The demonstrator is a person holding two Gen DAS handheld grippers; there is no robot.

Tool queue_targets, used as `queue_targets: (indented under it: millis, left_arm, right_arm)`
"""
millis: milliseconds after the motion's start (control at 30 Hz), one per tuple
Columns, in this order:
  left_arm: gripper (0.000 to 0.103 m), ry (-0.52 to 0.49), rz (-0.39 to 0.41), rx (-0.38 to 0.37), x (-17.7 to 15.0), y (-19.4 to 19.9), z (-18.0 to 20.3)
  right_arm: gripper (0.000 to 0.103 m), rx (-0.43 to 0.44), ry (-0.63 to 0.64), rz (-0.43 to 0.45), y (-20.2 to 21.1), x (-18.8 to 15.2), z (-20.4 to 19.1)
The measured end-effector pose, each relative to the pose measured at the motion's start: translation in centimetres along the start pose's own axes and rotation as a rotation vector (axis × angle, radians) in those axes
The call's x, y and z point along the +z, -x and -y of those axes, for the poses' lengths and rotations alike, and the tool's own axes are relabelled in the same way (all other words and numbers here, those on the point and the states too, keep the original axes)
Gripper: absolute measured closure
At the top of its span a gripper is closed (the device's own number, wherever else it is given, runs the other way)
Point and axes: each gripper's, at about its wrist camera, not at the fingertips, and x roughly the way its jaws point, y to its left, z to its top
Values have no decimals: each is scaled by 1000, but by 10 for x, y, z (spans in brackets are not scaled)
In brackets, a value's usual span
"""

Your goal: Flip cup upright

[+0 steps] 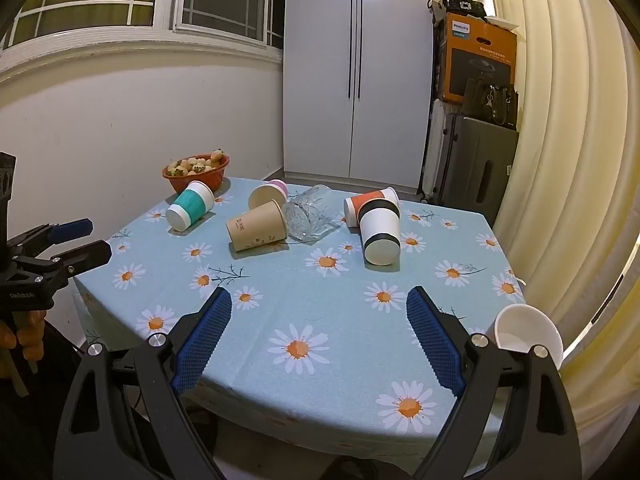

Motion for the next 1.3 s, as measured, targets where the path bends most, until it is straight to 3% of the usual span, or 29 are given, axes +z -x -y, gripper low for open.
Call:
queue_targets:
  millis: [1300]
  left_arm:
    - [7, 2, -1, -2, -2, 1, 6]
  right_arm:
    - [15, -2, 15, -9, -4, -4, 0]
